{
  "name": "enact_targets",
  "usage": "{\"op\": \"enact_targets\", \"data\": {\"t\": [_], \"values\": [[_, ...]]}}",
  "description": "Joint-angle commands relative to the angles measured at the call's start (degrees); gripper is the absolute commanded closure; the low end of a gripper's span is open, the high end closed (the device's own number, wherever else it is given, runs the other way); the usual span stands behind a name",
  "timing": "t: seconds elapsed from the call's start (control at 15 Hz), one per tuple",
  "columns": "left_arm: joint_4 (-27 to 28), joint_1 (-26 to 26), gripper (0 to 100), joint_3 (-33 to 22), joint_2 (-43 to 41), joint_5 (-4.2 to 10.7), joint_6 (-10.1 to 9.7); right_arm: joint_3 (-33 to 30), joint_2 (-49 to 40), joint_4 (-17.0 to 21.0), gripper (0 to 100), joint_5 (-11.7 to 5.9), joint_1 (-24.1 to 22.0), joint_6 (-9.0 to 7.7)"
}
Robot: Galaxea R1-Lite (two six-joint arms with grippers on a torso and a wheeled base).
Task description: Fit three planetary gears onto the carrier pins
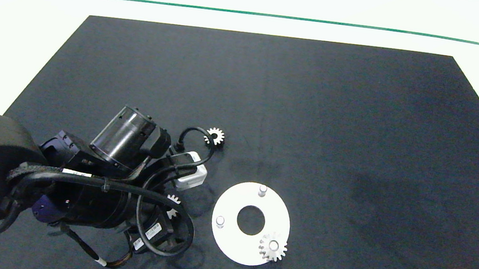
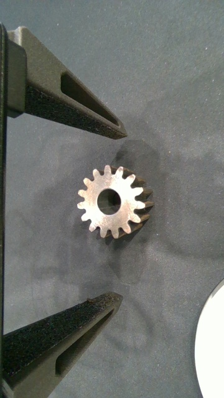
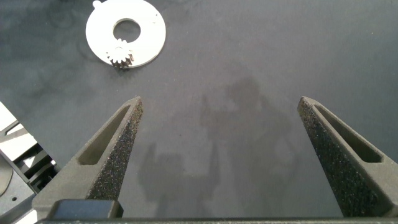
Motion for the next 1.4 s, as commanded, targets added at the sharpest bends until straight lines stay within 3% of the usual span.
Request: {"op": "enact_targets", "data": {"t": [0.07, 1.4], "values": [[-0.1, -0.1, 2, 0.3, 0.4, 0.07, -0.06, 0.0, -0.1, 0.1, 0, -0.06, 0.0, -0.14], [-1.7, -1.1, 43, -1.4, 2.7, 0.07, 0.29, 0.8, 0.4, 0.1, 0, 0.03, 0.0, -0.67]]}}
